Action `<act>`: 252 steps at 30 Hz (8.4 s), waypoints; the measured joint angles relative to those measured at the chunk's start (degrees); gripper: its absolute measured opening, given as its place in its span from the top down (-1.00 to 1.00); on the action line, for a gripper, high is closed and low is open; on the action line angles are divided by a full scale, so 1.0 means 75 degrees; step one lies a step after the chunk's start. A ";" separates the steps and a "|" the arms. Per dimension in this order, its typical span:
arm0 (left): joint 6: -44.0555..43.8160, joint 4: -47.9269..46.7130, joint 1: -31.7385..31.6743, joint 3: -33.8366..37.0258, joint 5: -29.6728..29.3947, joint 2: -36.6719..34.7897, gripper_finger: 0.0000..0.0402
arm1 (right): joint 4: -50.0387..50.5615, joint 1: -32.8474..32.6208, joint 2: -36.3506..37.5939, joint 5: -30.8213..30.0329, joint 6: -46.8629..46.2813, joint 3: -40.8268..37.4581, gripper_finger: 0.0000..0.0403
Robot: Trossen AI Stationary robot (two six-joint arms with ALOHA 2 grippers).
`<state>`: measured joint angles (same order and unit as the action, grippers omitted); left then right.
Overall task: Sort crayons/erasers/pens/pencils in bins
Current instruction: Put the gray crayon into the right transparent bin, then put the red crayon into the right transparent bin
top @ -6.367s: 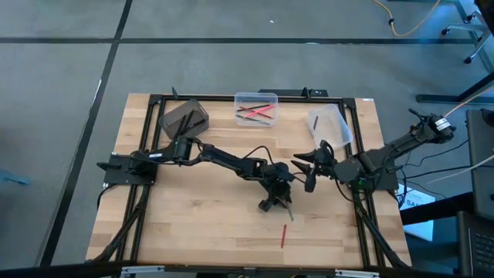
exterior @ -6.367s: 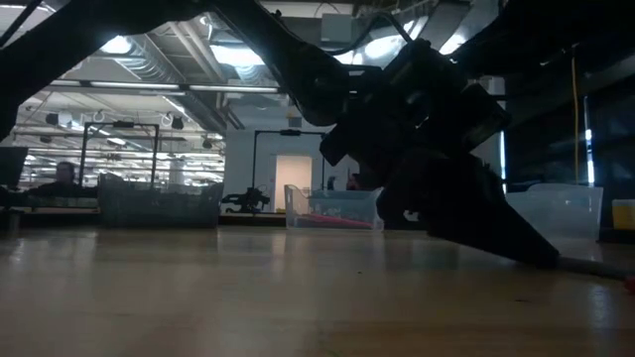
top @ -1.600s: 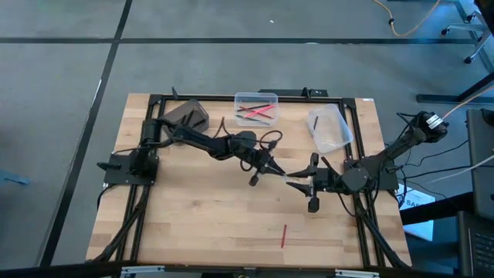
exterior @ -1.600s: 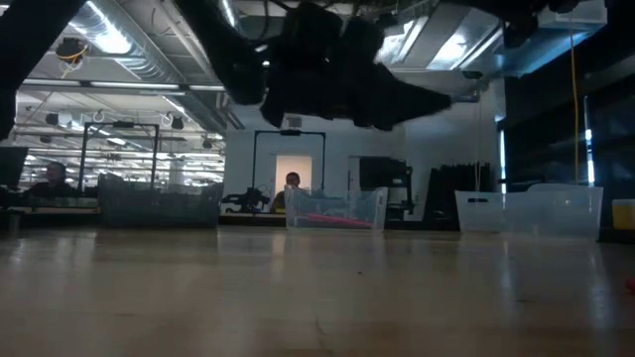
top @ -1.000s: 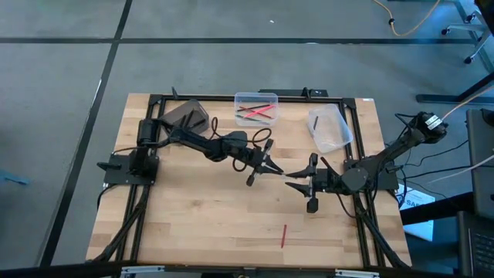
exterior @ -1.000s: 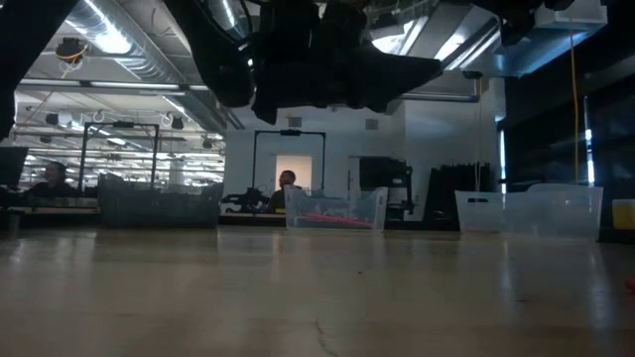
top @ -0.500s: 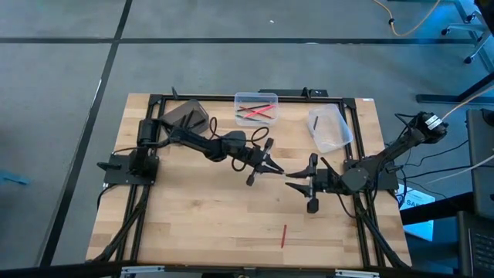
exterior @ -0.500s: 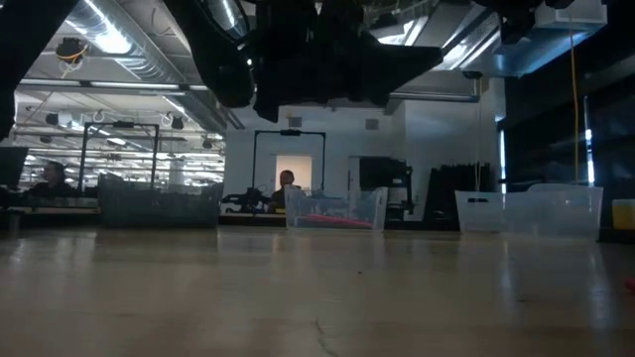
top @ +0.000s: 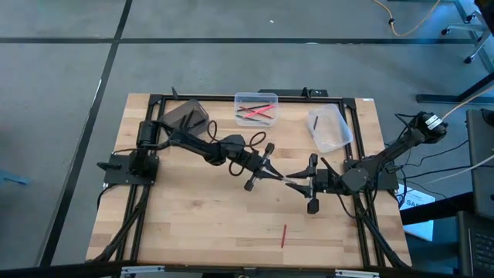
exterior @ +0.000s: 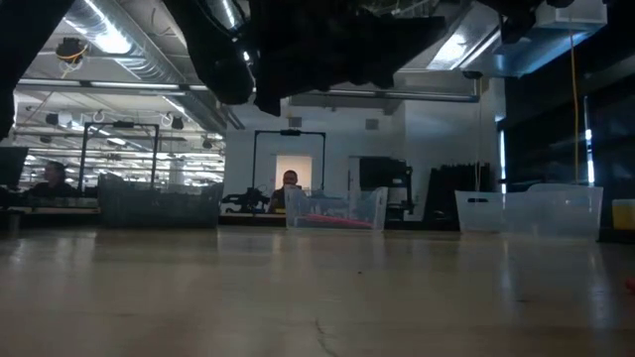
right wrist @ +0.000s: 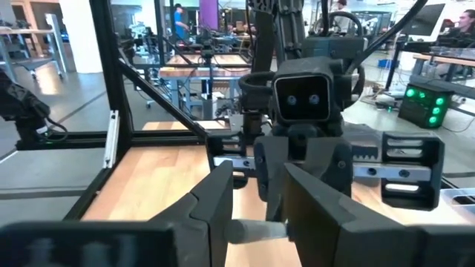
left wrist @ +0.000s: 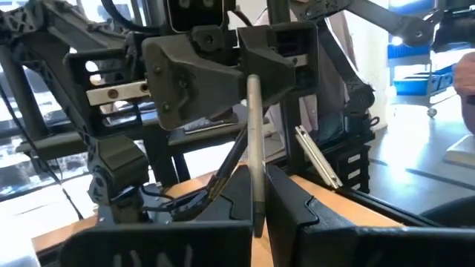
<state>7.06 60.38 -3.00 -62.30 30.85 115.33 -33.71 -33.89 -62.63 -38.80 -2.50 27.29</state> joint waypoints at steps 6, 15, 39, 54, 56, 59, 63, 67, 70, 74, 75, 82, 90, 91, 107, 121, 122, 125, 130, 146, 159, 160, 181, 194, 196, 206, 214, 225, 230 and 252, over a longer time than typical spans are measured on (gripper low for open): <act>0.0070 0.0284 -0.0005 0.0000 -0.0224 0.0000 0.99 | -0.0115 0.0014 -0.0033 -0.0018 0.0150 0.0000 0.40; -0.0074 0.0315 -0.0060 -0.0003 -0.0447 0.0248 0.98 | -0.0213 0.0052 -0.0035 -0.0143 0.0564 0.0000 0.40; -0.0674 0.0833 -0.0233 0.0000 -0.0161 0.0230 0.98 | -0.0343 0.0053 -0.0326 -0.0682 0.0611 0.0000 0.40; -0.0842 0.1126 -0.0198 0.0000 0.0330 0.0221 0.98 | -0.0496 0.0137 -0.0431 -0.0759 0.0850 -0.0003 0.08; -0.0869 0.1125 -0.0198 0.0000 0.0370 0.0221 0.98 | -0.0495 0.0103 -0.0431 -0.0811 0.0958 -0.0001 0.03; -0.0881 0.1178 -0.0198 0.0000 0.0384 0.0221 0.99 | -0.0496 0.0075 -0.0431 -0.0793 0.0980 -0.0003 0.07; -0.0922 0.1251 -0.0198 0.0000 0.0459 0.0216 0.98 | -0.0496 0.0081 -0.0431 -0.0628 0.1071 -0.0003 0.30; -0.0953 0.1288 -0.0198 0.0000 0.0497 0.0216 0.98 | -0.0550 0.0075 -0.0431 -0.0582 0.1381 -0.0002 0.66; -0.1138 0.1285 -0.0218 0.0000 0.0518 0.0216 0.97 | -0.0639 0.0081 -0.0428 -0.0490 0.1565 -0.0003 0.88; -0.1330 0.1111 -0.0223 -0.0003 0.0408 0.0201 0.86 | -0.0660 0.0160 -0.0428 -0.0456 0.1578 -0.0006 0.86; -0.1326 0.1030 -0.0228 -0.0003 0.0349 0.0198 0.82 | -0.0655 0.0211 -0.0431 -0.0451 0.1575 -0.0006 0.85; -0.0501 -0.1620 -0.0236 -0.0009 -0.1585 0.0204 0.45 | -0.0331 0.0984 -0.0139 -0.1106 0.1760 -0.0003 0.85; -0.0056 -0.3599 -0.0222 -0.0003 -0.3217 0.0216 0.19 | 0.3757 0.3151 0.1209 -0.1997 -0.0235 0.0000 0.85; -0.0054 -0.3658 -0.0209 -0.0001 -0.3213 0.0216 0.19 | 0.4506 0.3558 0.1402 -0.1980 -0.0741 0.0000 0.85; 0.0115 -0.3828 -0.0108 0.0000 -0.3195 0.0216 0.20 | 0.9980 0.7977 0.1054 0.0859 -0.3816 0.0541 0.81; 0.1115 -0.3801 0.0235 -0.0007 -0.2568 0.0257 0.06 | 0.9229 0.8387 0.0690 0.0859 -0.2835 0.0530 0.23; 0.1350 -0.3714 0.0345 -0.0045 -0.2423 0.0354 0.05 | 0.9034 0.8337 0.0769 0.0881 -0.2703 0.0530 0.19; 0.1960 -0.3746 0.0643 -0.0315 -0.1681 0.0746 0.05 | 0.8309 0.8015 0.1113 0.1100 -0.2095 0.0527 0.14; 0.2141 -0.4410 0.1033 -0.1622 -0.0576 0.1641 0.05 | 0.7413 0.7245 0.1705 0.1968 -0.1462 0.0530 0.13; 0.2591 -0.8202 0.1656 -0.6075 0.0994 0.4155 0.05 | 0.7323 0.5833 0.2867 0.2788 -0.1419 0.0530 0.12; 0.2683 -0.8855 0.1623 -0.6309 0.0708 0.4281 0.33 | 0.7245 0.5538 0.2873 0.2787 -0.1461 0.0530 0.12; 0.2745 -0.8866 0.1620 -0.6309 0.0680 0.4281 0.38 | 0.7238 0.5504 0.2873 0.2785 -0.1477 0.0530 0.12; 0.2668 -0.8877 0.1506 -0.6260 0.0628 0.4249 0.98 | 0.6757 0.4911 0.3204 0.2701 -0.1520 0.0530 0.31; 0.2643 -0.9297 0.1113 -0.6216 -0.0071 0.3702 0.99 | 0.5699 0.3894 0.3710 0.2727 -0.1393 0.0536 0.34; 0.2688 -0.9283 0.1029 -0.6218 -0.0141 0.3644 0.99 | 0.5524 0.3675 0.3730 0.2724 -0.1373 0.0536 0.34; 0.2680 -0.9415 0.0623 -0.6237 -0.0164 0.3405 0.99 | 0.4917 0.2865 0.3742 0.2718 -0.1248 0.0536 0.34; 0.2721 -0.9484 0.0334 -0.6246 -0.0486 0.3150 0.99 | 0.4127 0.2505 0.3753 0.2710 -0.0994 0.0536 0.34; 0.2779 -0.9519 -0.0281 -0.6248 -0.0638 0.2916 0.99 | 0.3531 0.2016 0.4031 0.2709 -0.0344 0.0543 0.34; 0.3085 -0.9160 -0.0705 -0.6254 -0.0644 0.2690 0.99 | 0.3540 0.1748 0.4134 0.1844 0.0718 0.0807 0.34; 0.1669 -0.4923 -0.1970 -0.6827 -0.2864 0.3834 0.99 | 0.3863 0.1695 0.3641 -0.0358 0.1635 0.1291 0.34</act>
<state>19.57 23.46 -17.78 -113.51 9.37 144.08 -4.73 -21.17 -35.33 -41.48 9.76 36.97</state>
